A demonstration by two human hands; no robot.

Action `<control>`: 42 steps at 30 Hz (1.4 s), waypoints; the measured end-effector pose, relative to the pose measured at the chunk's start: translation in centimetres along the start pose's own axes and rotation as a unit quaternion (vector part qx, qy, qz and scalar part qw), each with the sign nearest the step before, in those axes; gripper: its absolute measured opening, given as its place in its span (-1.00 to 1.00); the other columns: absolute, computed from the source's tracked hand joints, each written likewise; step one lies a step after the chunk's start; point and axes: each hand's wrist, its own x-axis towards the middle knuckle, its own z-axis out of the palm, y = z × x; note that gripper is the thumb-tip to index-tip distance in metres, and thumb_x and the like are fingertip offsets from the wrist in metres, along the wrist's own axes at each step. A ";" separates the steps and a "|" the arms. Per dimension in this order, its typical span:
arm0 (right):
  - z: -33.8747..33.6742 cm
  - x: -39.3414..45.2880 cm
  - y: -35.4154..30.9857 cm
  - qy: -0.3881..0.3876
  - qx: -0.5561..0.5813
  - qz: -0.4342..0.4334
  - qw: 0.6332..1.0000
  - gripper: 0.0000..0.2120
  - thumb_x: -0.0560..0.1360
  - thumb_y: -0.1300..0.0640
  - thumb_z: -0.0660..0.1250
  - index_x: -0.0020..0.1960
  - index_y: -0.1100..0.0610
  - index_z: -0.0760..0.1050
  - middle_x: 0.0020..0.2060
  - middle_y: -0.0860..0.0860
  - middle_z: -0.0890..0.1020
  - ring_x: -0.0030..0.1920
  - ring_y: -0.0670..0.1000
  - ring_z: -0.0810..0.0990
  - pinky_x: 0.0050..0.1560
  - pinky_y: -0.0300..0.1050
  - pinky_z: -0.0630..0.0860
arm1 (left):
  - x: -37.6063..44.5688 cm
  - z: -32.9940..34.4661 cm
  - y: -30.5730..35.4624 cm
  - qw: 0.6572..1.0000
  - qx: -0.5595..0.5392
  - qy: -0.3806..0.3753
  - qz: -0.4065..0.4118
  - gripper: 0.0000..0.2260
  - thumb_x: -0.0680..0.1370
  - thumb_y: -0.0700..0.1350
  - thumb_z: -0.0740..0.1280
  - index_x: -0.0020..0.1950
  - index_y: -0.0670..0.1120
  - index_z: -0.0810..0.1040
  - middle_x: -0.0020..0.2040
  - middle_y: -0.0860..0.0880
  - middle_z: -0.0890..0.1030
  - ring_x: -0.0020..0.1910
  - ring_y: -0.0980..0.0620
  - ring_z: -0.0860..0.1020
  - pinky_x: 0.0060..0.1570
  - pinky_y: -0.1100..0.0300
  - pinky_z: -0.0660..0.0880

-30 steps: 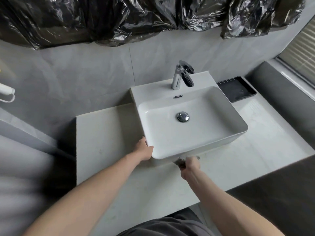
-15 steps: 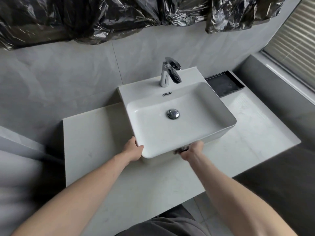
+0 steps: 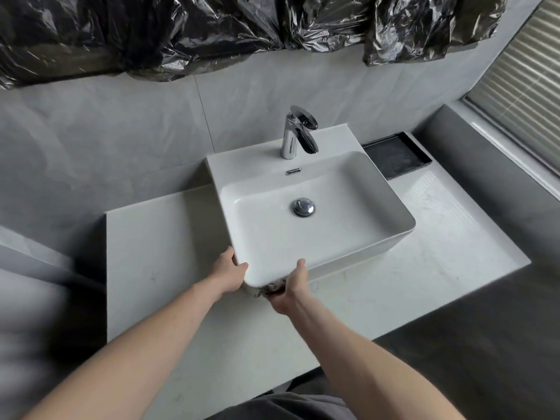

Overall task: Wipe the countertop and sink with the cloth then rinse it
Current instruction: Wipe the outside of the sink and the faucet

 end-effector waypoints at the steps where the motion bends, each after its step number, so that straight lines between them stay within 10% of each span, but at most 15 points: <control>1: -0.6 0.1 -1.1 0.007 -0.015 -0.004 1.000 -0.28 0.55 -0.42 0.13 0.26 0.20 0.58 0.26 0.15 0.66 0.30 0.30 0.62 0.17 0.18 0.60 | 0.0 0.1 0.0 1.000 -0.001 0.000 -0.001 -0.68 0.58 -0.15 0.33 0.33 -0.11 0.50 0.25 -0.10 0.60 0.06 -0.07 0.49 0.01 0.19 0.38; 5: -4.1 1.9 -8.4 0.031 -0.011 -0.084 0.996 -0.42 0.58 -0.39 0.07 0.14 0.08 0.51 -0.16 0.16 0.62 -0.25 0.16 0.54 -0.08 0.03 0.50 | 0.0 0.3 0.2 1.000 -0.007 0.007 -0.009 -0.68 0.58 -0.17 0.33 0.34 -0.11 0.51 0.26 -0.12 0.61 0.09 -0.08 0.52 0.03 0.18 0.39; 8: -6.8 2.6 -14.8 0.078 -0.023 -0.126 0.989 -0.51 0.57 -0.36 0.12 0.11 0.04 0.51 -0.03 0.12 0.68 -0.13 0.16 0.61 0.09 0.01 0.47 | 0.0 0.5 0.4 1.000 -0.007 0.013 -0.022 -0.69 0.57 -0.20 0.33 0.32 -0.10 0.53 0.22 -0.11 0.63 0.08 -0.09 0.55 0.02 0.17 0.42; 14: -9.3 2.1 -21.2 0.102 -0.065 -0.151 0.981 -0.66 0.59 -0.22 0.17 -0.10 0.04 0.43 -0.35 0.08 0.47 -0.39 0.12 0.38 -0.26 -0.04 0.36 | -0.3 0.8 1.0 0.998 -0.030 0.029 -0.048 -0.70 0.54 -0.23 0.30 0.25 -0.03 0.57 0.12 -0.05 0.67 0.06 -0.11 0.62 0.05 0.07 0.55; 25: -7.7 0.4 -16.0 -0.069 -0.087 0.072 0.991 -0.42 0.65 -0.25 0.16 -0.30 0.20 0.35 -0.53 0.08 0.28 -0.54 0.14 0.43 -0.04 0.14 0.59 | -1.5 3.8 3.3 0.981 -0.015 0.155 -0.116 -0.57 0.59 -0.31 0.23 0.44 -0.06 0.50 0.31 -0.13 0.62 0.21 -0.16 0.57 0.11 0.13 0.43; 28: -9.9 2.1 -20.9 -0.021 -0.098 0.028 0.995 -0.48 0.66 -0.21 0.17 -0.19 0.24 0.37 -0.47 0.10 0.31 -0.51 0.11 0.37 -0.16 0.09 0.55 | -2.3 4.9 4.6 0.966 0.030 0.211 -0.146 -0.56 0.62 -0.29 0.24 0.50 -0.07 0.44 0.37 -0.19 0.57 0.30 -0.28 0.53 0.18 0.04 0.44; 32: -12.2 3.9 -27.0 0.014 -0.092 -0.057 0.994 -0.61 0.62 -0.18 0.21 0.16 0.12 0.54 -0.06 0.14 0.65 -0.06 0.20 0.64 0.25 0.16 0.55 | -2.2 5.9 4.9 0.956 0.006 0.226 -0.186 -0.44 0.58 -0.33 0.20 0.59 -0.08 0.30 0.40 -0.18 0.55 0.41 -0.23 0.46 0.36 0.05 0.36; 39: -12.8 3.5 -27.4 0.141 -0.179 -0.155 0.961 -0.47 0.49 -0.21 0.26 0.36 0.02 0.37 0.04 0.00 0.61 -0.27 0.00 0.53 -0.21 -0.11 0.45 | -1.6 7.7 3.3 0.955 0.045 0.240 -0.169 -0.28 0.54 -0.30 0.20 0.67 -0.02 0.04 0.39 -0.16 0.55 0.38 -0.26 0.42 0.31 -0.08 0.42; 42: -11.3 1.9 -24.6 0.116 -0.184 -0.120 0.969 -0.59 0.64 -0.11 0.20 0.36 -0.02 0.12 -0.37 0.13 0.60 -0.55 0.07 0.51 -0.28 -0.11 0.42 | -1.8 8.5 4.1 0.948 0.120 0.264 -0.131 -0.33 0.55 -0.27 0.26 0.63 -0.11 0.11 0.56 -0.14 0.28 0.39 -0.31 0.35 0.31 -0.16 0.38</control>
